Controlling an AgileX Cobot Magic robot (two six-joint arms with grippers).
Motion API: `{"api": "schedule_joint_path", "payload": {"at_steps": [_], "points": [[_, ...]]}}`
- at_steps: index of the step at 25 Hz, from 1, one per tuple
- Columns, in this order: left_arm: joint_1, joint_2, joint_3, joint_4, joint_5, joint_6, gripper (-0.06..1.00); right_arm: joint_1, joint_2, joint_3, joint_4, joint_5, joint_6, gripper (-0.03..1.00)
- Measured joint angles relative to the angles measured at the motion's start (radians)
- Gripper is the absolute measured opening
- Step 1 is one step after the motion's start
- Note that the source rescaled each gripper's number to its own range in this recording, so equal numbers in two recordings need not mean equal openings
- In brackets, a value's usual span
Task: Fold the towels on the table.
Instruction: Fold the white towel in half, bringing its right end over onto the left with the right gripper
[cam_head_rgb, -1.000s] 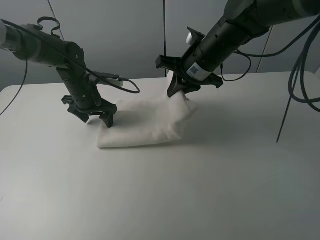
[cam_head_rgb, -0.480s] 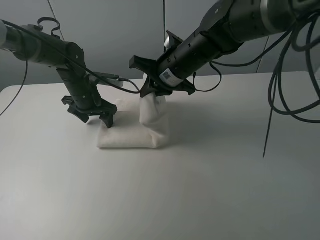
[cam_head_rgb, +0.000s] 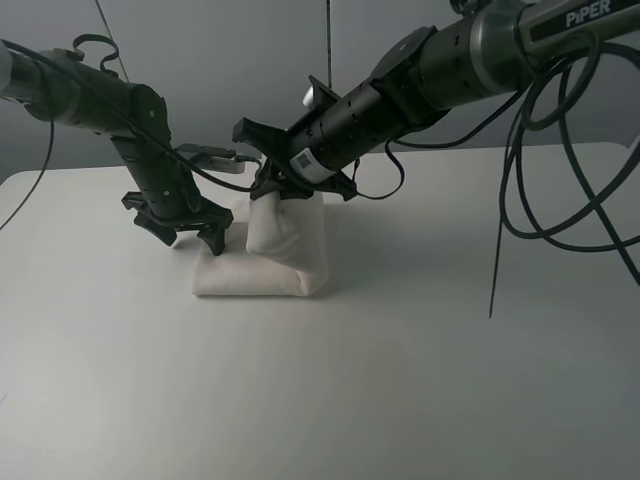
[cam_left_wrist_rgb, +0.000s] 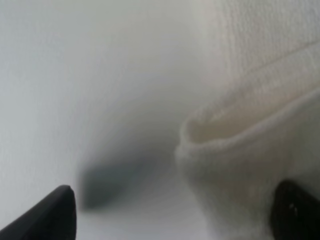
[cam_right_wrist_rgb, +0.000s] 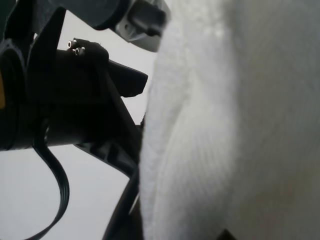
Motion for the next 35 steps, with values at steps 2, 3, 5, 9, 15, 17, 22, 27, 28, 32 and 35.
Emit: {"api": "schedule_joint_path", "payload": {"at_steps": [2, 3, 5, 9, 15, 17, 22, 27, 28, 32, 35], "points": [[0.0, 0.0, -0.007, -0.013, 0.016, 0.014, 0.99, 0.0, 0.0, 0.0, 0.0, 0.0, -0.007, 0.02], [0.0, 0.0, -0.014, -0.013, 0.03, 0.017, 0.99, 0.0, 0.0, 0.0, 0.0, 0.0, -0.009, 0.02], [0.0, 0.001, -0.037, -0.016, 0.063, 0.024, 0.99, 0.0, 0.0, 0.0, 0.0, 0.0, -0.009, 0.02], [0.0, 0.0, -0.103, -0.016, 0.152, 0.037, 0.99, 0.0, 0.0, -0.001, 0.002, 0.0, -0.013, 0.02], [0.008, -0.052, -0.197, -0.01, 0.222, 0.055, 0.99, 0.0, 0.0, -0.001, 0.008, -0.005, -0.015, 0.02], [0.014, -0.069, -0.227, -0.008, 0.263, 0.065, 0.99, 0.0, 0.0, -0.001, 0.008, -0.009, -0.015, 0.02], [0.027, -0.082, -0.311, -0.008, 0.362, 0.076, 0.99, 0.0, 0.0, -0.002, 0.032, -0.026, -0.023, 0.13], [0.028, -0.082, -0.372, -0.026, 0.426, 0.081, 0.99, 0.0, 0.0, -0.005, 0.143, -0.035, -0.117, 0.93], [0.028, -0.082, -0.384, -0.026, 0.43, 0.082, 0.99, 0.0, 0.0, -0.005, 0.157, -0.037, -0.124, 0.96], [0.028, -0.083, -0.413, -0.028, 0.432, 0.086, 0.99, 0.0, 0.0, -0.005, 0.173, -0.039, -0.137, 0.99], [0.028, -0.083, -0.415, -0.028, 0.434, 0.086, 0.99, 0.0, 0.0, -0.005, 0.157, -0.036, -0.137, 0.98]]}}
